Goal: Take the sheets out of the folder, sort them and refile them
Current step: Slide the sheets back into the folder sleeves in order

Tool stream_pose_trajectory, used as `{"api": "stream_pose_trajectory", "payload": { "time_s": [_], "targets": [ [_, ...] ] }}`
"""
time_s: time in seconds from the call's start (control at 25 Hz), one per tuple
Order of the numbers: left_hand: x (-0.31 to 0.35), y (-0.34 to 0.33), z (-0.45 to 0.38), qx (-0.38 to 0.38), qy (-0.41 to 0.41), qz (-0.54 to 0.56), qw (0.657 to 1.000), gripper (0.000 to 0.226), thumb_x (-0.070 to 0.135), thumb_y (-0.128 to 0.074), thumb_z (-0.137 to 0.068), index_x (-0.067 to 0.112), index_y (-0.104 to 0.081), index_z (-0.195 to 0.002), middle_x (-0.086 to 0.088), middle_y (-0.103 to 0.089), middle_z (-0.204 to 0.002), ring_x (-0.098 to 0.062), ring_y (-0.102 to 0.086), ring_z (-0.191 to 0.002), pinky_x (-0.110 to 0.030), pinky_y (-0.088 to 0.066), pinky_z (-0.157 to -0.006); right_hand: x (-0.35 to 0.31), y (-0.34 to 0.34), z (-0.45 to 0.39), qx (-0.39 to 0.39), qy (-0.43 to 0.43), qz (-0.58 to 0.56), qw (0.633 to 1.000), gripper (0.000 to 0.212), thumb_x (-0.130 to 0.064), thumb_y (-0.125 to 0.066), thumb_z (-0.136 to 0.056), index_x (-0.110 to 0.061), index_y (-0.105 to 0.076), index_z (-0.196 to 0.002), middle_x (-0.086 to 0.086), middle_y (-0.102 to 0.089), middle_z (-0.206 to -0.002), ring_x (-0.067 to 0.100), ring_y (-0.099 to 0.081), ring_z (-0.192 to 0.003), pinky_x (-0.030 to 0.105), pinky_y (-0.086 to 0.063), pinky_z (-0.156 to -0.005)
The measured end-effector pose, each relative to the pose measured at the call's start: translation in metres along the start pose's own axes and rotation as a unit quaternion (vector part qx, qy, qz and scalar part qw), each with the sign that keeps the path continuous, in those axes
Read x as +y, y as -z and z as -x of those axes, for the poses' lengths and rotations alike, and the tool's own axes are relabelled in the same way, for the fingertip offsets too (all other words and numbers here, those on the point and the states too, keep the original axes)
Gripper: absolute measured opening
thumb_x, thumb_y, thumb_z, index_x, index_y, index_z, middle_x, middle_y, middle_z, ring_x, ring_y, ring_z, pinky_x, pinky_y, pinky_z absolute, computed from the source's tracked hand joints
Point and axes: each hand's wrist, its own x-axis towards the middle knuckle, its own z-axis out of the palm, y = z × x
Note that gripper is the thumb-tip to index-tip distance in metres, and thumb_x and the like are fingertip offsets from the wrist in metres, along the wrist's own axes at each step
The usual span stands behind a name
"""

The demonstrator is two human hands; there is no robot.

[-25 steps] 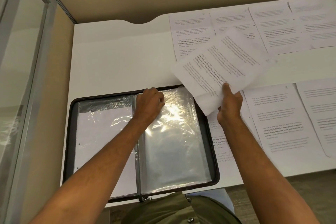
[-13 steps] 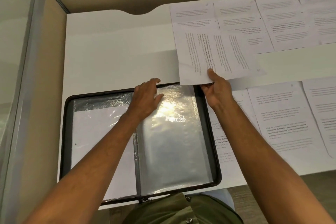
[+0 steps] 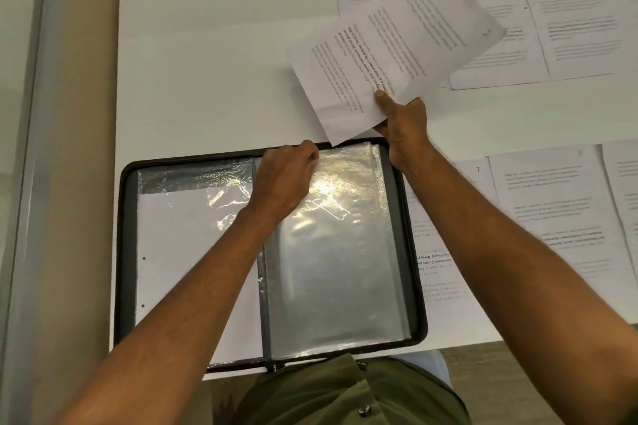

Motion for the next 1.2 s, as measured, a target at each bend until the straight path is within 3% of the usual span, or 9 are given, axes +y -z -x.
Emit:
{"api": "stream_pose_trajectory", "payload": {
  "time_s": [0.16,0.4,0.52,0.68,0.84,0.96,1.2],
  "targets": [
    [0.0,0.001,-0.001,0.005,-0.009,-0.011,1.0,0.004,0.016,-0.058,-0.1,0.015,-0.061,-0.097,-0.001,-0.068,-0.073,-0.028,-0.063,-0.067,-0.04,-0.047,-0.069,0.006,-0.003,-0.001,-0.056,0.037,0.091,0.994,0.041,-0.004,-0.072,-0.095,-0.005,-0.06,-0.135,0.011,-0.072,-0.126,0.027,-0.073,-0.113,0.052,-0.06,-0.096],
    [-0.001,0.005,-0.002,0.003,-0.007,0.001,1.0,0.005,0.019,-0.061,-0.099,0.015,-0.059,-0.097,-0.003,-0.066,-0.07,-0.031,-0.06,-0.064,-0.04,-0.048,-0.063,0.003,0.006,0.003,-0.163,0.03,0.163,0.973,0.041,-0.007,-0.07,-0.097,-0.002,-0.061,-0.137,0.012,-0.074,-0.126,0.028,-0.074,-0.11,0.041,-0.063,-0.085],
    [0.001,0.006,-0.004,-0.004,-0.013,-0.031,0.999,0.004,0.018,-0.062,-0.098,0.015,-0.06,-0.097,-0.001,-0.065,-0.076,-0.03,-0.061,-0.072,-0.041,-0.045,-0.075,-0.003,0.009,-0.001,-0.188,0.018,0.199,0.962,0.041,-0.01,-0.072,-0.097,-0.004,-0.062,-0.136,0.008,-0.075,-0.124,0.026,-0.075,-0.109,0.045,-0.063,-0.087],
    [0.002,0.005,-0.002,0.004,0.01,-0.037,0.999,0.002,0.019,-0.058,-0.1,0.02,-0.059,-0.101,0.005,-0.065,-0.085,-0.025,-0.059,-0.085,-0.046,-0.039,-0.089,-0.015,0.009,-0.003,-0.23,0.015,0.232,0.945,0.036,-0.008,-0.069,-0.098,-0.009,-0.061,-0.133,-0.004,-0.076,-0.116,0.019,-0.076,-0.105,0.033,-0.063,-0.079],
    [0.001,0.005,-0.003,0.006,0.022,0.004,1.0,0.007,0.019,-0.06,-0.099,0.02,-0.061,-0.106,0.01,-0.063,-0.088,-0.022,-0.059,-0.089,-0.045,-0.036,-0.092,-0.022,0.011,-0.005,-0.268,-0.001,0.251,0.93,0.034,-0.009,-0.069,-0.099,-0.014,-0.061,-0.131,-0.002,-0.074,-0.12,0.018,-0.075,-0.106,0.032,-0.063,-0.079],
    [-0.005,0.004,-0.005,0.0,0.052,0.061,0.997,0.011,0.024,-0.063,-0.099,0.024,-0.061,-0.11,0.012,-0.063,-0.092,-0.016,-0.058,-0.093,-0.038,-0.03,-0.092,-0.024,0.013,-0.009,-0.293,-0.024,0.262,0.919,0.034,-0.009,-0.068,-0.099,-0.014,-0.061,-0.132,-0.002,-0.075,-0.119,0.018,-0.075,-0.105,0.031,-0.062,-0.078],
    [-0.037,0.018,-0.011,-0.081,0.124,0.067,0.987,0.015,0.043,-0.068,-0.095,0.03,-0.068,-0.101,0.019,-0.062,-0.087,-0.012,-0.052,-0.101,-0.035,-0.018,-0.087,-0.029,0.013,-0.018,-0.323,-0.045,0.298,0.897,0.038,-0.01,-0.068,-0.098,-0.015,-0.059,-0.135,0.0,-0.074,-0.122,0.019,-0.075,-0.108,0.033,-0.064,-0.08]
  ]
}}
